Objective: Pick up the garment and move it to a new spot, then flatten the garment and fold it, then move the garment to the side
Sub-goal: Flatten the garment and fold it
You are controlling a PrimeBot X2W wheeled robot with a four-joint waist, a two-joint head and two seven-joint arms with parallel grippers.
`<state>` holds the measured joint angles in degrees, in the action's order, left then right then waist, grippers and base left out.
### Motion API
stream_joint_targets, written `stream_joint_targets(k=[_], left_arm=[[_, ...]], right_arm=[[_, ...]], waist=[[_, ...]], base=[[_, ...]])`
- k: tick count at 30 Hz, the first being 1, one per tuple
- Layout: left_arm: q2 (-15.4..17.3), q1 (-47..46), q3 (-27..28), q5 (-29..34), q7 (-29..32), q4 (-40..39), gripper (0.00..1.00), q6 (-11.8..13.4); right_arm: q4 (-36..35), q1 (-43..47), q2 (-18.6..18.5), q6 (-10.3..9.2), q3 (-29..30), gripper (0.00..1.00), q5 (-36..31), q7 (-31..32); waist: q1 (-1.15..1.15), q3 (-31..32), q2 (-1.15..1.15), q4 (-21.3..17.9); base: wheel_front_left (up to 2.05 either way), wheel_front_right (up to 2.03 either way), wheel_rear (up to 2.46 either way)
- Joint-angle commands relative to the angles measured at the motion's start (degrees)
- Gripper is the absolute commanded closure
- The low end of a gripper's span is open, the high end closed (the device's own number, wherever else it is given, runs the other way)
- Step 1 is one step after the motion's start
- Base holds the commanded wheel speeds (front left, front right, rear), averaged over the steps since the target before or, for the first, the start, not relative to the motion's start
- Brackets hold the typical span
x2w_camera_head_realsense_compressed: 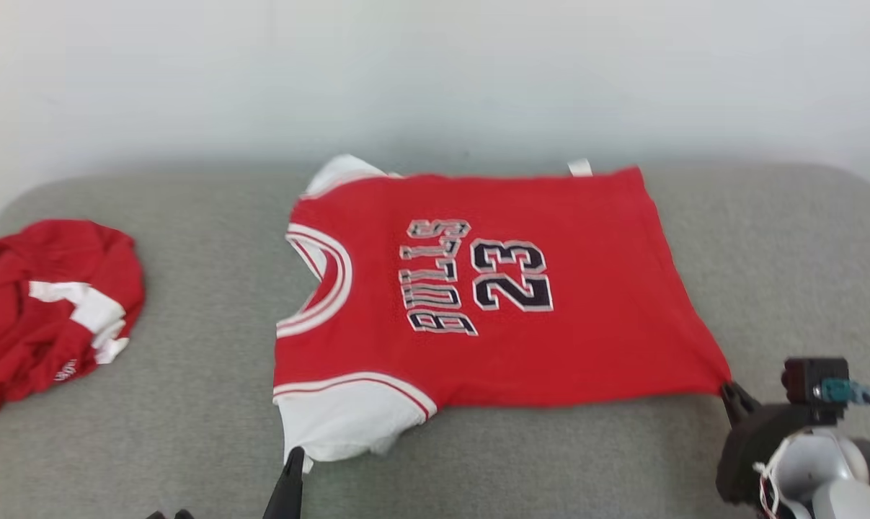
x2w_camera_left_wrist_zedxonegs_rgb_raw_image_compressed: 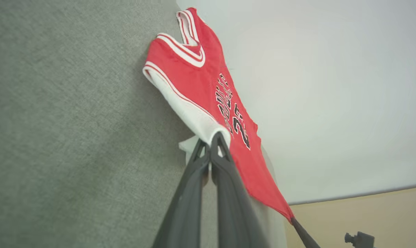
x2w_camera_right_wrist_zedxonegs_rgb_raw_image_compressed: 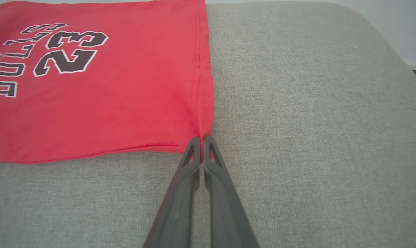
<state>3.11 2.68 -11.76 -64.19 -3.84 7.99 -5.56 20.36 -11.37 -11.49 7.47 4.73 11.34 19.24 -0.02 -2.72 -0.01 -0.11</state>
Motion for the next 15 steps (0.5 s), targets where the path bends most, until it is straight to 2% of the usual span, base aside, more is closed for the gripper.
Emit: stream_joint_targets(k=[1,6,8,15], left_arm=[[0.07,1.33,0.30,-1.36,0.63,-0.83,1.00,-0.06],[0.05,4.57,1.41,-8.64,5.07,-5.53,1.00,0.79],[0.67,7.30,1.41,-11.50,7.97,-8.96,1.00,1.75],[1.48,12.41,0.49,-16.55,13.24,-13.63,1.00,3.58]], right_arm=[[-1.21,1.59,0.55,0.06,0.37,1.00,-0.39,0.66],[-9.27,7.23,3.32,0.06,3.00,1.00,-1.14,5.27],[-14.25,10.83,4.84,0.06,4.31,1.00,-1.83,9.14],[-20.25,15.60,5.97,0.06,5.77,1.00,-2.92,14.08]], waist=[[0.02,3.36,0.01,3.06],[0.02,3.83,0.01,3.69],[0.02,4.15,0.01,4.02],[0.02,4.32,0.01,3.64]], base=[[0.00,0.00,0.00],[0.00,0.00,0.00],[0.00,0.00,0.00],[0.00,0.00,0.00]])
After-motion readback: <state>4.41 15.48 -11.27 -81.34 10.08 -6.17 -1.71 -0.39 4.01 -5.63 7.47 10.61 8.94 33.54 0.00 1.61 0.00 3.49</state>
